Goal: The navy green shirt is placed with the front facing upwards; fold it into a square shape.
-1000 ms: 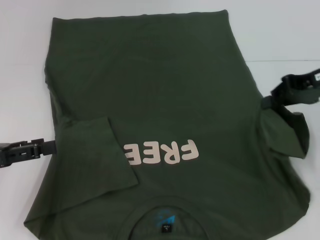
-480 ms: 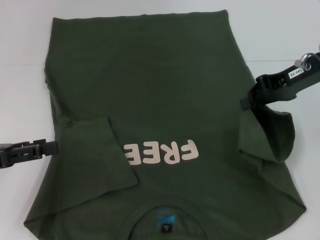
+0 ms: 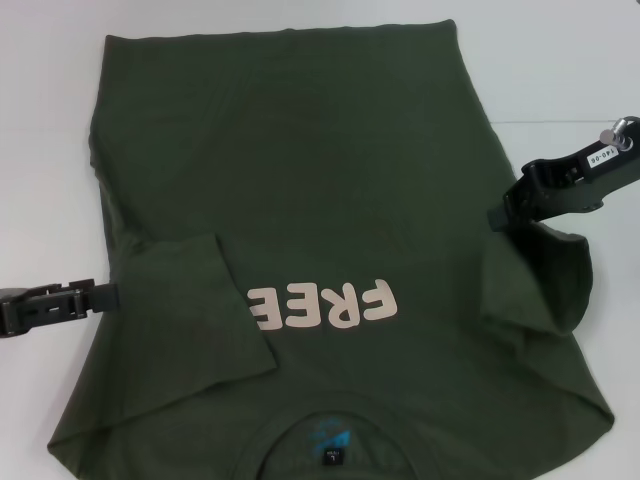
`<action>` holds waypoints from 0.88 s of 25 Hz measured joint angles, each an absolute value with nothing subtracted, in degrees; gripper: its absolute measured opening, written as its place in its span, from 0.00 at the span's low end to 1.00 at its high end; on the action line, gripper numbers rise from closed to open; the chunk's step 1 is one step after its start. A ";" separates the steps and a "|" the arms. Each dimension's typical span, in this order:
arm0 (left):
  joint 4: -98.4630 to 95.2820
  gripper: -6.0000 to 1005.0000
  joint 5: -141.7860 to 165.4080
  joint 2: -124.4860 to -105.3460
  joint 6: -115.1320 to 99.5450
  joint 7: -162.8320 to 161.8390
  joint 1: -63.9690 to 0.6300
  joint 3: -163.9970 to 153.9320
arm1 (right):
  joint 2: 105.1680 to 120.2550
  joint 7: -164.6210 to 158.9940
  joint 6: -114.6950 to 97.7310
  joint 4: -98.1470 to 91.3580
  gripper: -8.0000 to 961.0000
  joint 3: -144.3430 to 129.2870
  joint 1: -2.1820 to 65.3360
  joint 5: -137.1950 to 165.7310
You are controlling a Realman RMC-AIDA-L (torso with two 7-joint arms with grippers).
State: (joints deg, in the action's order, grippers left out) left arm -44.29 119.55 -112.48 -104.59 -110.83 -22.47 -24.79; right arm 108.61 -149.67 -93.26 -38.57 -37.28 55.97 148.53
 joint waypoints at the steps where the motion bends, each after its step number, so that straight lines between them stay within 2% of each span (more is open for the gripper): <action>1: -44.29 0.90 119.57 -112.48 -104.59 -110.83 -22.48 -24.79 | 108.56 -149.80 -93.28 -38.57 0.06 -37.21 55.97 148.50; 8: -44.29 0.90 119.62 -112.59 -104.63 -110.83 -22.50 -24.79 | 108.32 -150.42 -93.38 -38.97 0.07 -37.42 56.03 148.43; 10: -44.30 0.90 119.62 -112.60 -104.64 -110.83 -22.50 -24.82 | 108.19 -150.50 -93.45 -39.15 0.29 -37.45 55.83 148.44; 13: -44.29 0.90 119.63 -112.66 -104.68 -110.83 -22.51 -24.87 | 107.31 -151.41 -93.89 -39.38 0.42 -37.53 55.08 149.23; 16: -44.29 0.90 119.62 -112.69 -104.74 -110.85 -22.50 -24.88 | 105.34 -153.62 -93.98 -39.46 0.55 -37.49 53.31 149.60; 19: -44.30 0.90 119.62 -112.69 -104.81 -110.89 -22.50 -24.87 | 103.77 -155.67 -94.39 -39.47 0.64 -37.57 51.95 149.79; 22: -44.27 0.90 119.62 -112.68 -104.71 -110.90 -22.50 -24.88 | 103.26 -156.76 -94.94 -39.37 0.70 -37.67 51.30 150.75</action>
State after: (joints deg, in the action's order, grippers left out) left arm -44.27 119.62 -112.68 -104.71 -110.90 -22.50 -24.88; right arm 103.26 -156.76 -94.94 -39.37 -37.67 51.30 150.75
